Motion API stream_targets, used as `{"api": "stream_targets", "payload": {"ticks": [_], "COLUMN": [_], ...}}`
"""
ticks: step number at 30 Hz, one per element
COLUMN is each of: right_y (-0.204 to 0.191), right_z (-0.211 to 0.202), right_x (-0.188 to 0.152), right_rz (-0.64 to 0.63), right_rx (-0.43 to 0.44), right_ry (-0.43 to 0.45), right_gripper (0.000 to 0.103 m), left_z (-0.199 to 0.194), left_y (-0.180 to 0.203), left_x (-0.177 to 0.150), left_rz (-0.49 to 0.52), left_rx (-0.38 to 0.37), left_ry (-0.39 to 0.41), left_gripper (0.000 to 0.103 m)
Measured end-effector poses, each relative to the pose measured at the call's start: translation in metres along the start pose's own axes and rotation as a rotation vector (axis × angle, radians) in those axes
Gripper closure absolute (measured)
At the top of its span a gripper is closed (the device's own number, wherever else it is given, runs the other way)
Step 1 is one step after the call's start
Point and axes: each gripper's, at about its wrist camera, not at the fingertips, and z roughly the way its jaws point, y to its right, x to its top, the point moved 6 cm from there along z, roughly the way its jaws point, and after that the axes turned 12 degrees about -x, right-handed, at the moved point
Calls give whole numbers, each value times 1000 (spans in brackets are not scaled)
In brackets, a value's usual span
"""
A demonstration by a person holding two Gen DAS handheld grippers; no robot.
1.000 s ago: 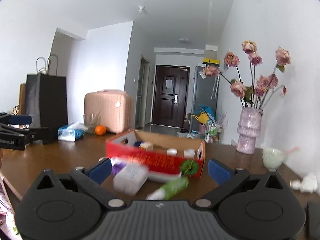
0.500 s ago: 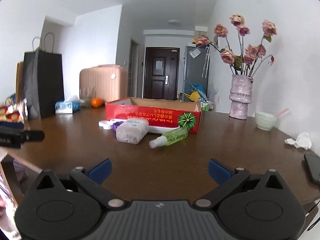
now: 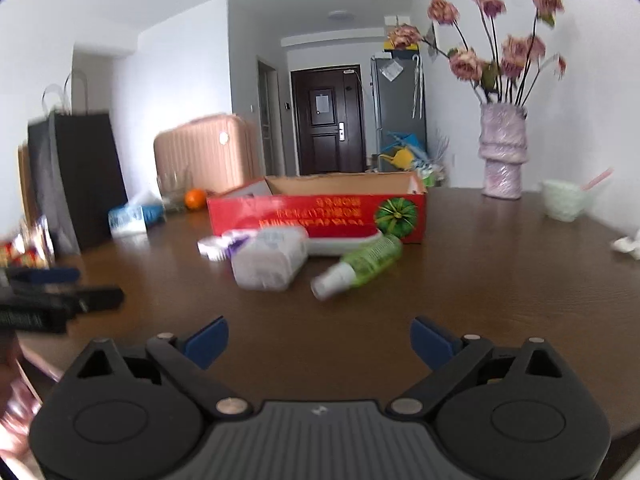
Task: Organize rigid objects
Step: 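Grasp the white wipes tub with the right tool and lift it toward the box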
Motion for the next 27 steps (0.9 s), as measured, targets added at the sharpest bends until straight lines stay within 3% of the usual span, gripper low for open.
{"api": "stream_targets", "payload": {"ticks": [3, 5, 8, 9, 10, 12, 17, 20, 24, 27], "right_y": [-4, -9, -15, -18, -22, -29, -40, -43, -37, -46], "right_z": [27, 49, 87, 102, 116, 144, 205, 218, 195, 158], "right_x": [27, 44, 69, 75, 79, 87, 96, 92, 81, 62], "right_rz": [22, 9, 21, 32, 36, 32, -2, 52, 94, 134], "right_rx": [39, 57, 125, 160, 196, 227, 227, 315, 362, 410], "right_ry": [-25, -37, -80, -109, -134, -167, -234, -296, -362, -399], "right_gripper": [6, 8, 33, 40, 43, 51, 60, 65, 76, 73], "left_z": [25, 46, 82, 92, 101, 111, 118, 111, 92, 79], "left_y": [1, -2, -9, -11, -14, -19, -35, -52, -95, -107], "left_x": [15, 22, 28, 29, 29, 29, 25, 22, 13, 10], "left_rz": [-18, -45, -110, -135, -167, -216, -286, -308, -420, -458], "left_rx": [-59, -72, -58, -68, -93, -139, -145, -116, -20, 15], "left_ry": [-4, -25, -89, -105, -118, -130, -163, -167, -150, -143], "left_gripper": [12, 12, 26, 35, 43, 47, 49, 49, 49, 34]}}
